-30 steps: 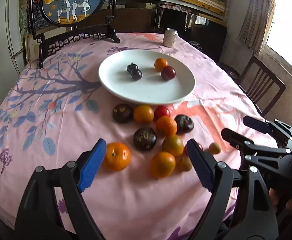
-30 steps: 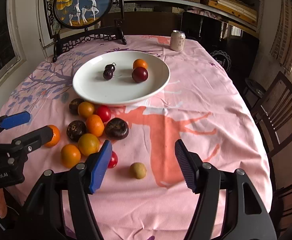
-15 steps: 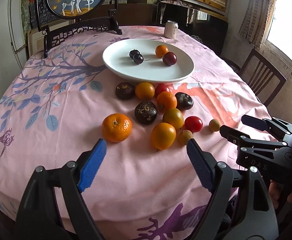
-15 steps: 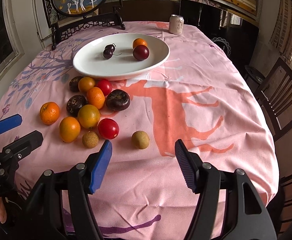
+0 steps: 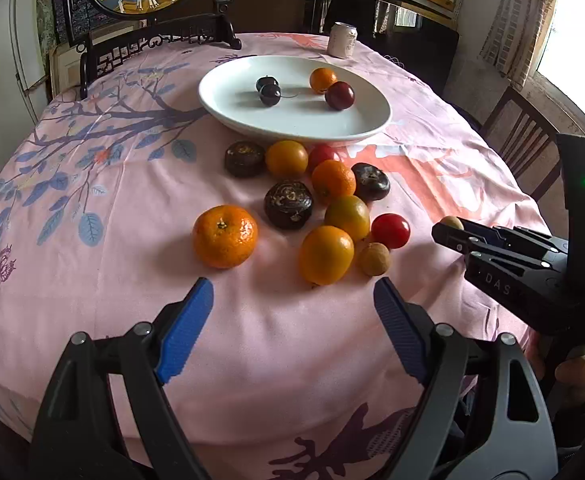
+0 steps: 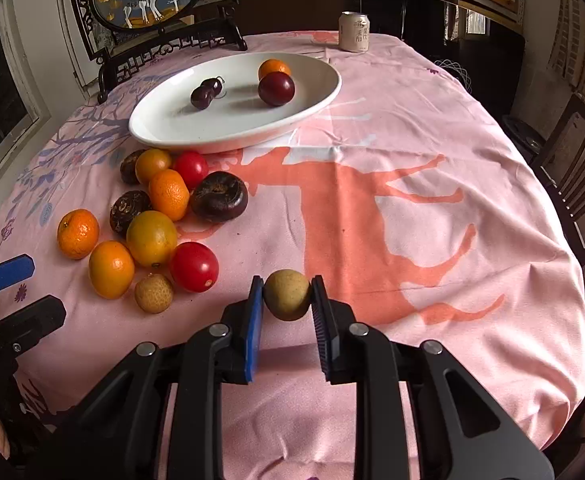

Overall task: Organize fruits
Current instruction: 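Grasp a small brown fruit with the right gripper while the left grasps an orange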

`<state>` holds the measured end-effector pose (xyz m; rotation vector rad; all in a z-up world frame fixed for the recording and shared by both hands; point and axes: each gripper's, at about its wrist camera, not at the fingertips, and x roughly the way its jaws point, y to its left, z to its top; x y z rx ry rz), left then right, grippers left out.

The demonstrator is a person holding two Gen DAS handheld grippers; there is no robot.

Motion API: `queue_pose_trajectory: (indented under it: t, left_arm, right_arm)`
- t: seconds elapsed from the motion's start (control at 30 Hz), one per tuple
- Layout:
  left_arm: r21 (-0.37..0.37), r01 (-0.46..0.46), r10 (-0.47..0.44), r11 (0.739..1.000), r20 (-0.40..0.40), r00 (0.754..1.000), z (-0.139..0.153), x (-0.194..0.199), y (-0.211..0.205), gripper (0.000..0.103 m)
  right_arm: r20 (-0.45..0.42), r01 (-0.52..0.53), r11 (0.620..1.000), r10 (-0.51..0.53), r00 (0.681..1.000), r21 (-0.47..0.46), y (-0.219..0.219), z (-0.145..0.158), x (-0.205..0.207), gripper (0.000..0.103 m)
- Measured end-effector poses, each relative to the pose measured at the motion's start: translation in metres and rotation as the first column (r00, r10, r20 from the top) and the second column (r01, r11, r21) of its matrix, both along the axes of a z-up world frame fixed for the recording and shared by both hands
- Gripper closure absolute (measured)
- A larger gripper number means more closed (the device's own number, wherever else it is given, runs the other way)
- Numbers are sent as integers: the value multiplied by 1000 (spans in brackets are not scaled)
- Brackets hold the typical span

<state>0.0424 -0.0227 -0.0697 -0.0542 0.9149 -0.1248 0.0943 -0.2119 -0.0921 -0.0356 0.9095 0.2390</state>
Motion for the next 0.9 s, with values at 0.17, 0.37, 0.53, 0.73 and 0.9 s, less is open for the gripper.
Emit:
queue_pose_trajectory:
  t: [0.17, 0.37, 0.53, 0.73, 0.9]
  left_arm:
    - [6, 43, -42, 999, -35, 999, -9, 10, -12, 44]
    - [19, 48, -46, 999, -76, 996, -25, 34, -24, 51]
    - [6, 36, -35, 999, -92, 995, -33, 45, -25, 66]
    - [1, 40, -40, 999, -51, 998, -21, 37, -25, 66]
    - [8, 31, -31, 999, 7, 1000, -1, 31, -20, 66]
  right_arm:
    - [7, 17, 999, -18, 1000, 33, -12, 7, -6, 79]
    - [-5, 20, 998, -20, 1000, 56, -19, 4, -8, 79]
    - [4, -7, 998, 7, 1000, 65, -16, 7, -13, 79]
    - [20, -23, 996, 22, 1000, 82, -13, 15, -17, 79]
    - [28, -37, 996, 34, 999, 82, -6, 20, -16, 79]
